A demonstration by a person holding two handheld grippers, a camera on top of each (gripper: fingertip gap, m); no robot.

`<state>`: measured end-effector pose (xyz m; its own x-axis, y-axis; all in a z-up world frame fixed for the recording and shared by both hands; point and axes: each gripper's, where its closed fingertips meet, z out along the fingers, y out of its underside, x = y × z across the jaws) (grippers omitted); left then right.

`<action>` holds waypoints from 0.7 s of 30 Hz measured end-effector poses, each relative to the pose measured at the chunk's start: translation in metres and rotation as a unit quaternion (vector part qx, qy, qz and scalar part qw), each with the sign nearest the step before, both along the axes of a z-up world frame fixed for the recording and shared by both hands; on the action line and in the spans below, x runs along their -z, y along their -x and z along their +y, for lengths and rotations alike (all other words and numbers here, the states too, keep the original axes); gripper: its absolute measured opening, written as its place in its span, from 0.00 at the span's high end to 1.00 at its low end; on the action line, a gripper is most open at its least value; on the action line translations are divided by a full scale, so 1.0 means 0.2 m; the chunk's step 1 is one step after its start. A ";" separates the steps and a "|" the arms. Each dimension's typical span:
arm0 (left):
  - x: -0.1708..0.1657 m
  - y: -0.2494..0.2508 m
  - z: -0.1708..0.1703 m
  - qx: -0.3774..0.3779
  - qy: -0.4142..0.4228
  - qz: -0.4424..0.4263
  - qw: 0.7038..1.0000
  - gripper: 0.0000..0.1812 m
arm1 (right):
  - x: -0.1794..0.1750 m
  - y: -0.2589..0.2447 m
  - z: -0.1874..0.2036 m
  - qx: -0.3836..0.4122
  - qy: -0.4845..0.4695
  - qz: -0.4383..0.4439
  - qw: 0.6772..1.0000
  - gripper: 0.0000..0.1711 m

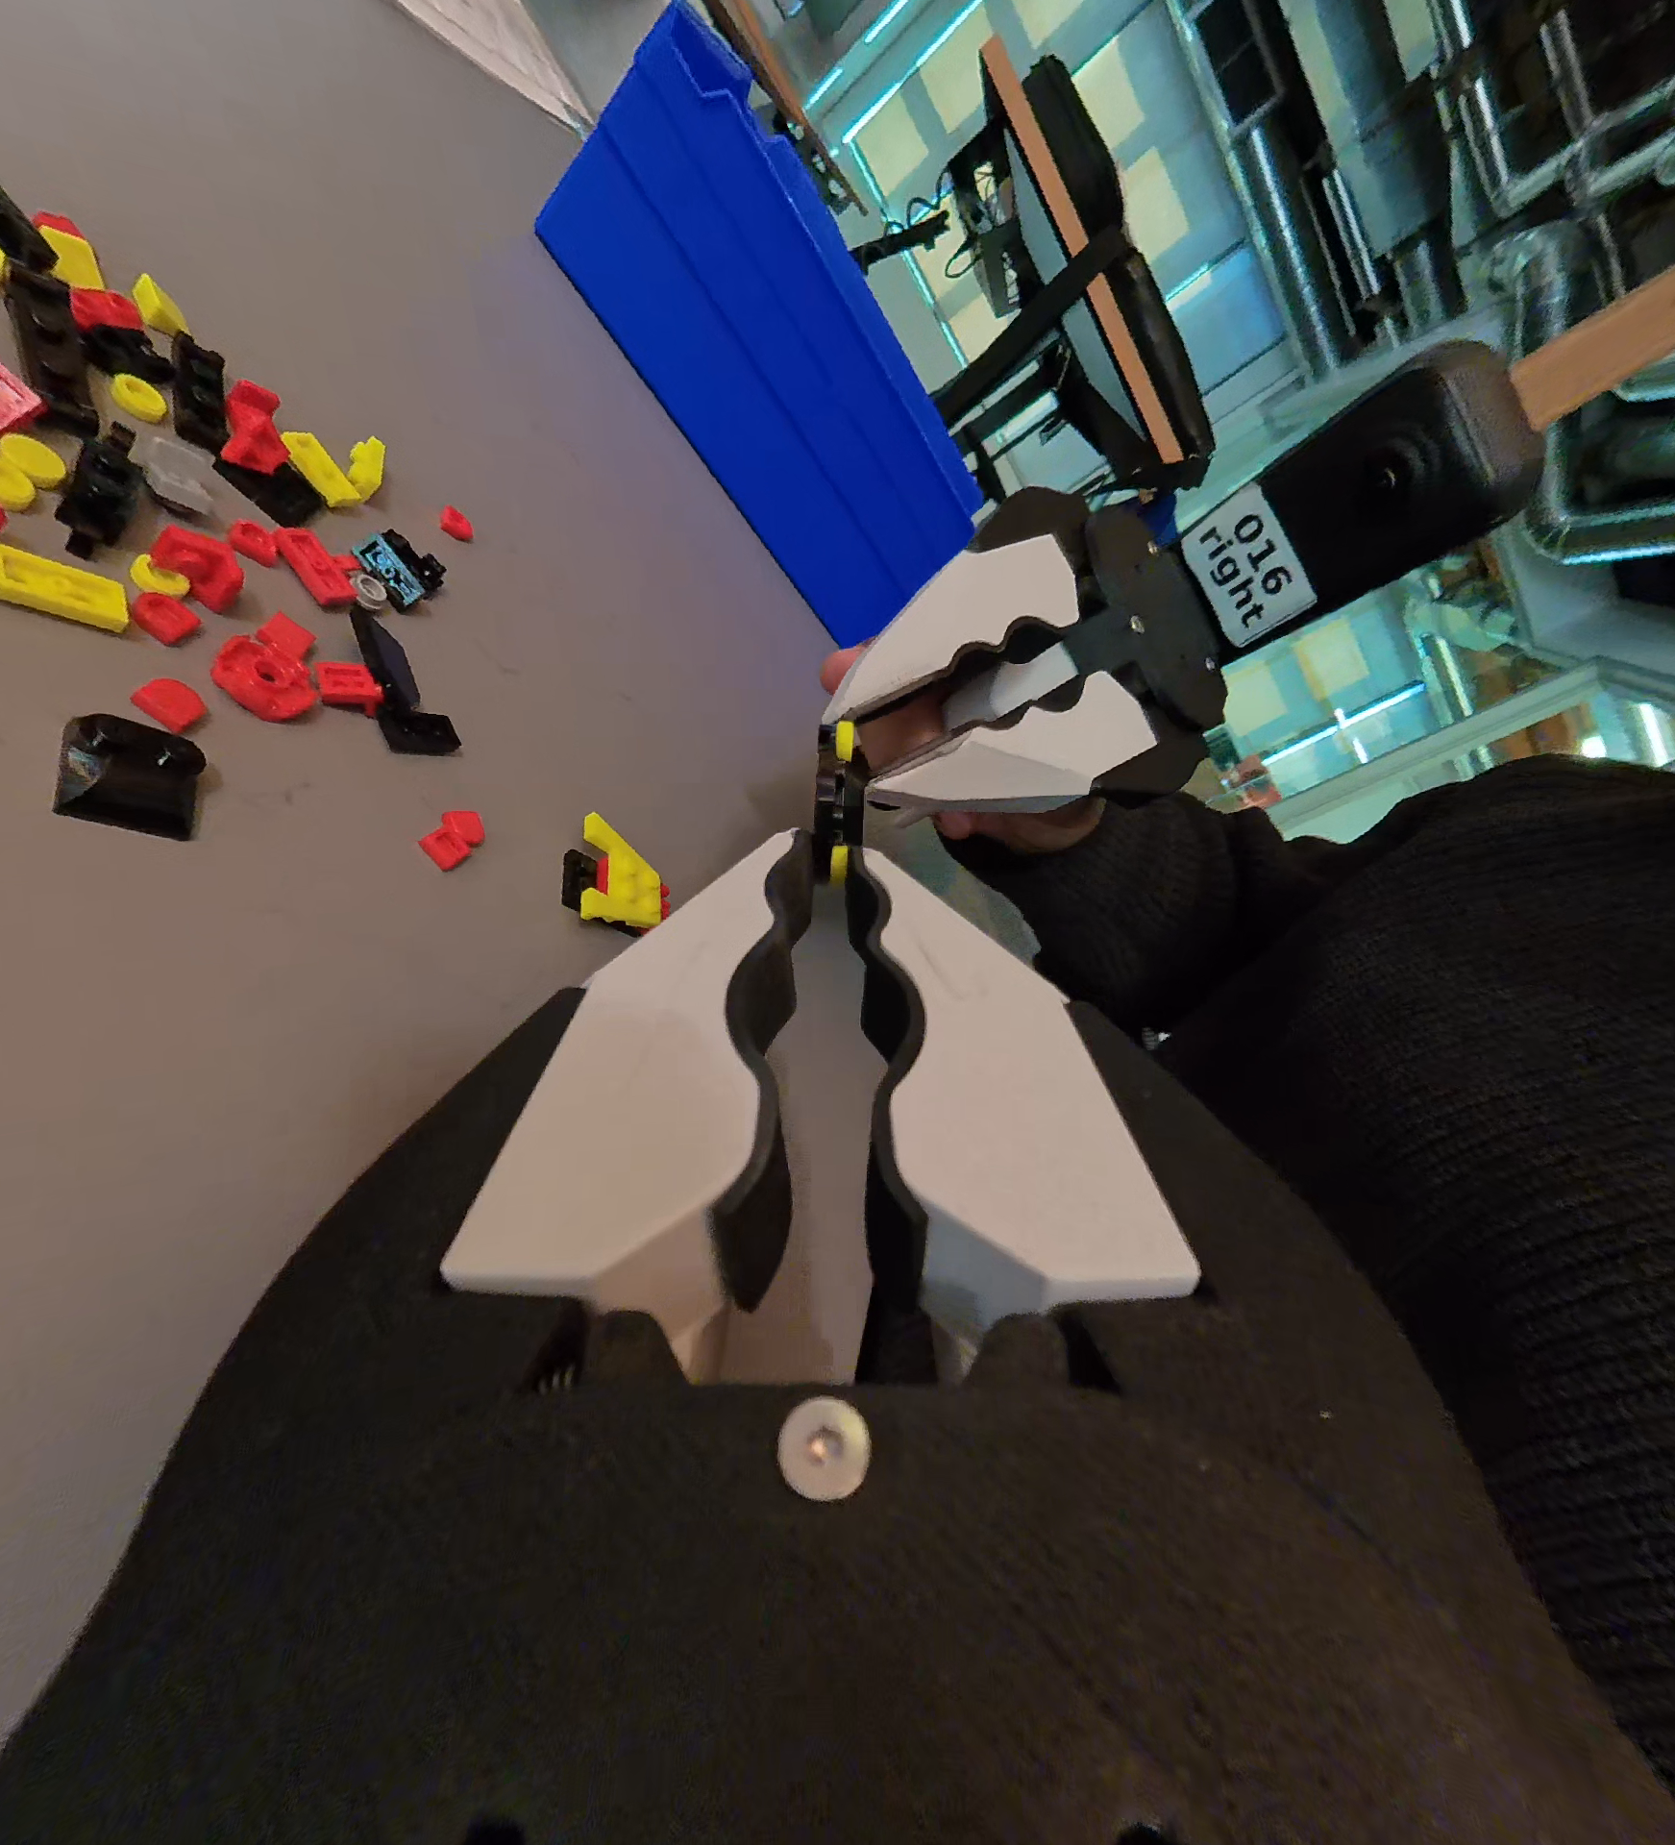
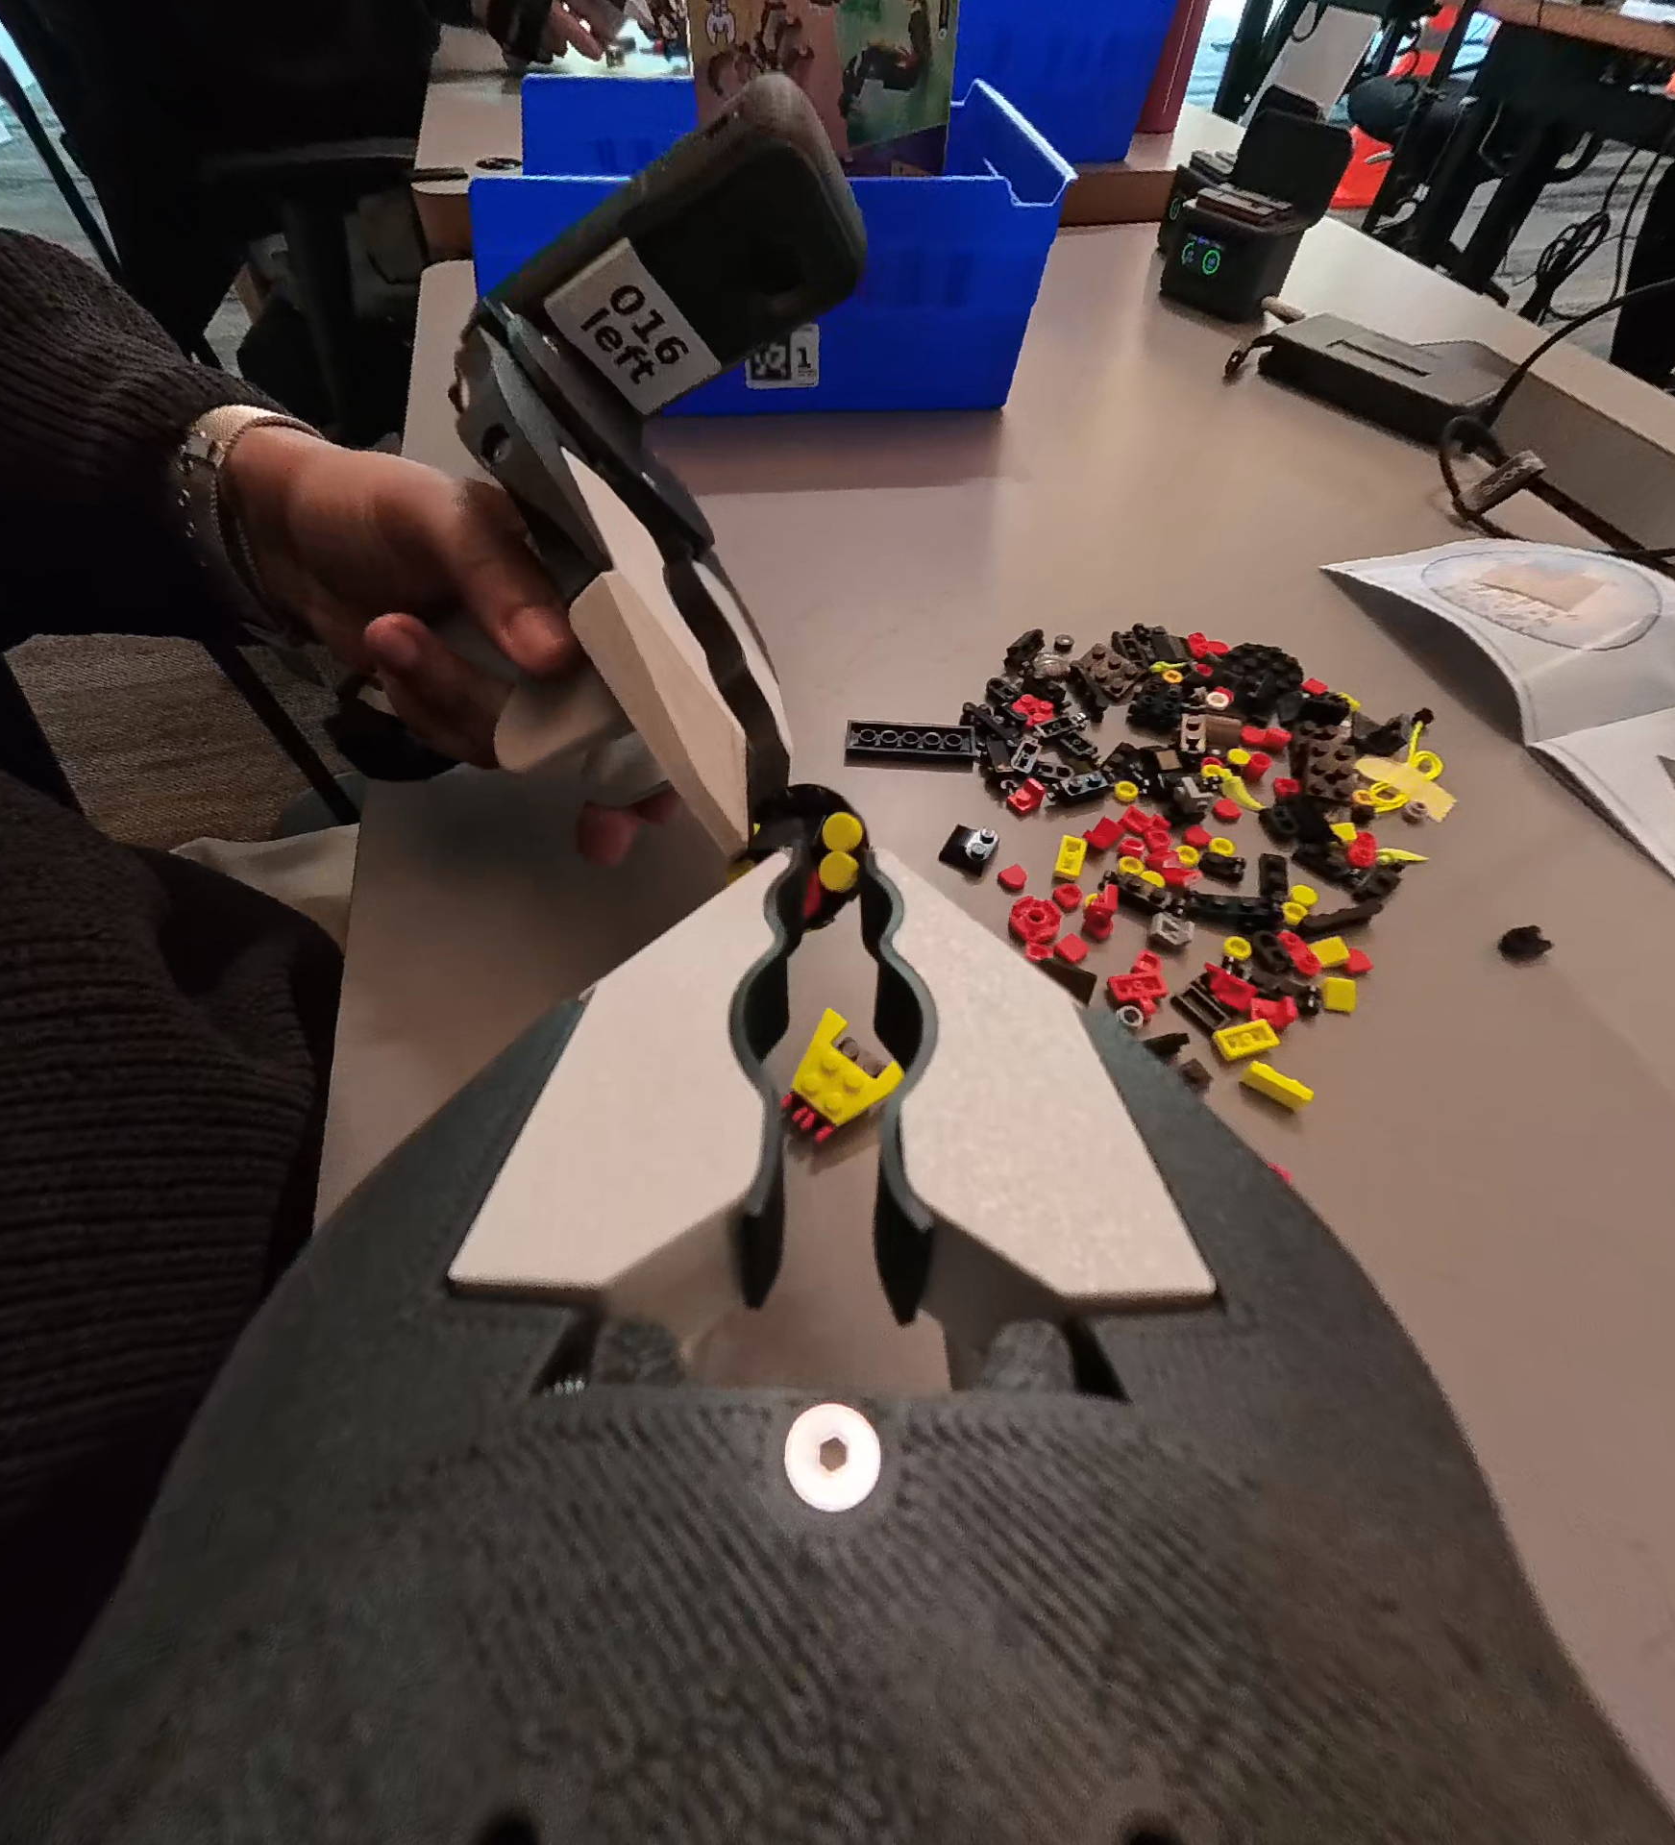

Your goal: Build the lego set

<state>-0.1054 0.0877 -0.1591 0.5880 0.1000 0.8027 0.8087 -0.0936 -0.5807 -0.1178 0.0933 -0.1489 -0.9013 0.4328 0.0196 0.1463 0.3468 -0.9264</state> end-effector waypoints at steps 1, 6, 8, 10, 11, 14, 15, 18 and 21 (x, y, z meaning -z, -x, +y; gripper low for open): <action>0.00 0.00 0.00 0.001 0.004 0.008 1.000 0.99 | 0.00 0.00 0.00 -0.001 0.001 -0.005 1.000 0.95; 0.00 0.00 0.00 -0.002 0.017 0.051 0.999 0.99 | 0.00 0.00 0.01 -0.003 0.019 -0.032 0.999 0.95; 0.00 0.00 0.00 -0.004 0.031 0.087 0.996 0.99 | 0.00 0.00 0.01 -0.004 0.024 -0.041 0.999 0.96; 0.00 0.00 0.00 -0.008 0.045 0.123 0.991 0.99 | 0.01 0.00 0.01 -0.003 0.025 -0.051 0.998 0.96; 0.00 0.00 0.00 -0.010 0.049 0.135 0.990 0.99 | 0.01 0.00 0.01 -0.002 0.025 -0.053 0.998 0.96; 0.00 0.01 0.00 -0.015 0.057 0.143 0.988 0.99 | 0.01 0.00 0.02 0.002 0.024 -0.057 0.998 0.97; 0.01 0.01 0.00 -0.015 0.059 0.137 0.989 0.99 | 0.02 0.00 0.02 0.003 0.020 -0.056 0.998 0.97; 0.02 0.01 0.00 -0.012 0.057 0.126 0.990 0.99 | 0.03 0.00 0.01 0.002 0.008 -0.046 0.999 0.97; 0.00 0.00 0.00 -0.011 0.048 0.123 0.991 0.99 | 0.01 0.00 0.01 0.003 0.007 -0.040 0.999 0.97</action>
